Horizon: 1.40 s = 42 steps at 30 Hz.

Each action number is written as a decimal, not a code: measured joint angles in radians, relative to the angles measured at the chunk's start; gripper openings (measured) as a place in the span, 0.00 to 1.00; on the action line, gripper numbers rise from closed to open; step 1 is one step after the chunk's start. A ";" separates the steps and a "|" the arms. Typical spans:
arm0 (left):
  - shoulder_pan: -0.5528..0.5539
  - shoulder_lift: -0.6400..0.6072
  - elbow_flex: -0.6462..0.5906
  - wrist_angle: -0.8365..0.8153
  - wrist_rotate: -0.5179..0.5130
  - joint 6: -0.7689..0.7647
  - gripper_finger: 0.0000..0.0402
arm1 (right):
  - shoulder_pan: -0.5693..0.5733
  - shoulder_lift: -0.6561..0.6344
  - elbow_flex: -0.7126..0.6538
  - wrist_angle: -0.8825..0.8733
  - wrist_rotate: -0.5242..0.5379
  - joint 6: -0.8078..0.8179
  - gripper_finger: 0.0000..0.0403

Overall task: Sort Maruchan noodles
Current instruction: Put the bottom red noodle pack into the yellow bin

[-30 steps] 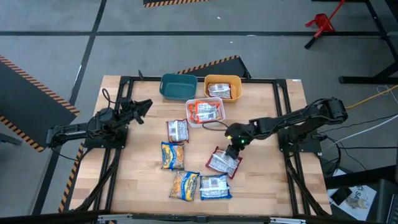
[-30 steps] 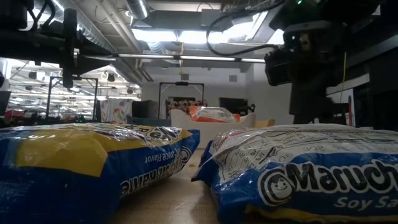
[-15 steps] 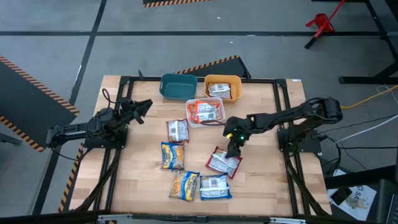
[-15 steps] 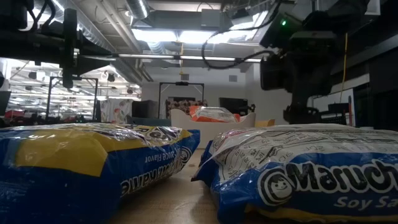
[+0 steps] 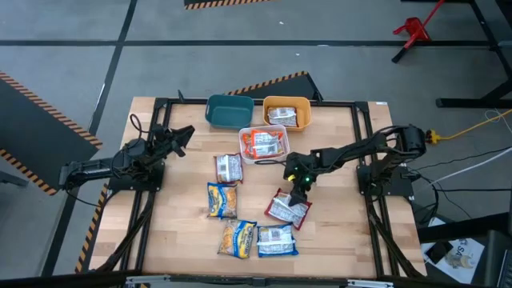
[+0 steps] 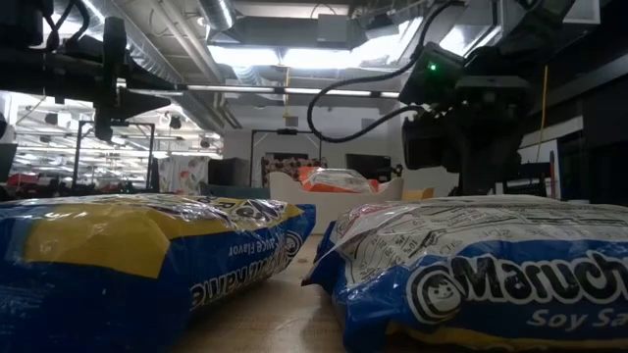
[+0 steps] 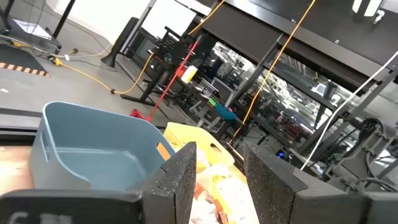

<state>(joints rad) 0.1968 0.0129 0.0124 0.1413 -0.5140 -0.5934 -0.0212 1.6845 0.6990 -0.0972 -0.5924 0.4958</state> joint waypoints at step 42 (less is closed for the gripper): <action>0.000 0.000 0.000 0.000 0.011 -0.002 0.32 | -0.078 -0.260 -0.007 0.013 0.080 0.223 0.00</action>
<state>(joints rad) 0.1968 0.0128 0.0124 0.1417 -0.5034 -0.5953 -0.0993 1.4244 0.6922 -0.0839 -0.5125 0.7188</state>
